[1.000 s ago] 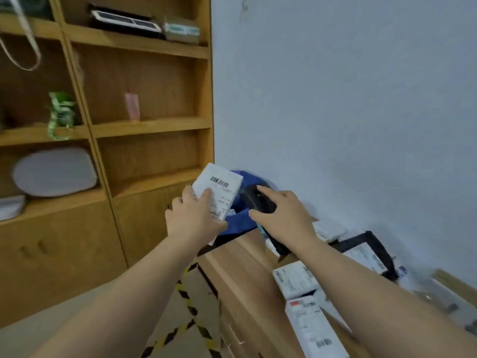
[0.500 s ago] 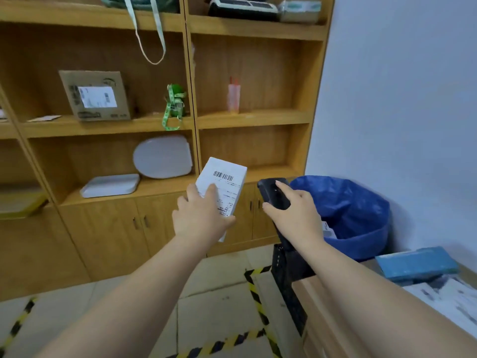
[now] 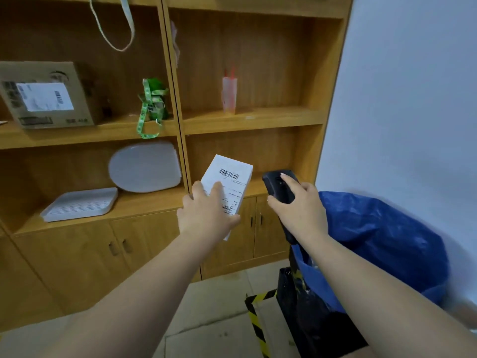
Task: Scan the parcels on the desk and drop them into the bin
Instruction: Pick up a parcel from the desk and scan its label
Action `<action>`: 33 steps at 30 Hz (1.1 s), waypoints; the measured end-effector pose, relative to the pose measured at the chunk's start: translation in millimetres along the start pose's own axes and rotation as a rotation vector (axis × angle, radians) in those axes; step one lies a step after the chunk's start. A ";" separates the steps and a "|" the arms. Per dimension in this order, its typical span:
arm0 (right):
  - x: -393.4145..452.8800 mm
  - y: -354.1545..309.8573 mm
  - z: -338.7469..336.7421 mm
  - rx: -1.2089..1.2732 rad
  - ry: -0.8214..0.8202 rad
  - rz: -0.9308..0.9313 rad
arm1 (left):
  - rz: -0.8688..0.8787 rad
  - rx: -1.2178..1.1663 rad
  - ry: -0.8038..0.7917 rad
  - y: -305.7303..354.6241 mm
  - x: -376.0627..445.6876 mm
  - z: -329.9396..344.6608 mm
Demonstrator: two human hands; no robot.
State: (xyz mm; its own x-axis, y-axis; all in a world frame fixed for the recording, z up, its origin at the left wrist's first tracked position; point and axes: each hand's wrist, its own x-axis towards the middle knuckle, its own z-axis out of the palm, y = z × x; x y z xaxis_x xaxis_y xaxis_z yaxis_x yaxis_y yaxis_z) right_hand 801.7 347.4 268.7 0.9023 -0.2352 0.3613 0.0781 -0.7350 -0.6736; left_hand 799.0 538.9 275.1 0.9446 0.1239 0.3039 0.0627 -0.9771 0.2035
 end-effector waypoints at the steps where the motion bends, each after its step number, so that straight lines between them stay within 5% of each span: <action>1: 12.7 5.2 5.0 -0.008 0.003 0.019 | 0.013 -0.004 -0.015 4.2 13.7 7.2; 8: 88.7 45.9 34.3 -0.045 0.047 0.125 | 0.175 -0.004 -0.068 33.6 113.6 63.5; 17: 151.4 109.7 26.9 -0.207 0.221 0.428 | 0.618 -0.051 -0.229 113.5 237.6 136.8; 26: 124.0 180.1 -0.8 -0.297 0.379 0.789 | 1.016 -0.091 -0.471 235.7 238.4 218.8; 33: 127.5 253.9 -10.6 -0.300 0.449 0.959 | 1.109 -0.100 -0.576 318.2 220.7 283.6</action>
State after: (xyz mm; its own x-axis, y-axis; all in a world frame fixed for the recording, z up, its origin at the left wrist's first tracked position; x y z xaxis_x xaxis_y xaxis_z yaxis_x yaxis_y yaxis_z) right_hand 932.1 124.1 150.6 0.2925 -0.9562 0.0144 -0.7340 -0.2342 -0.6375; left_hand 1118.7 206.3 143.0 0.4777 -0.8740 -0.0889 -0.8561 -0.4858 0.1762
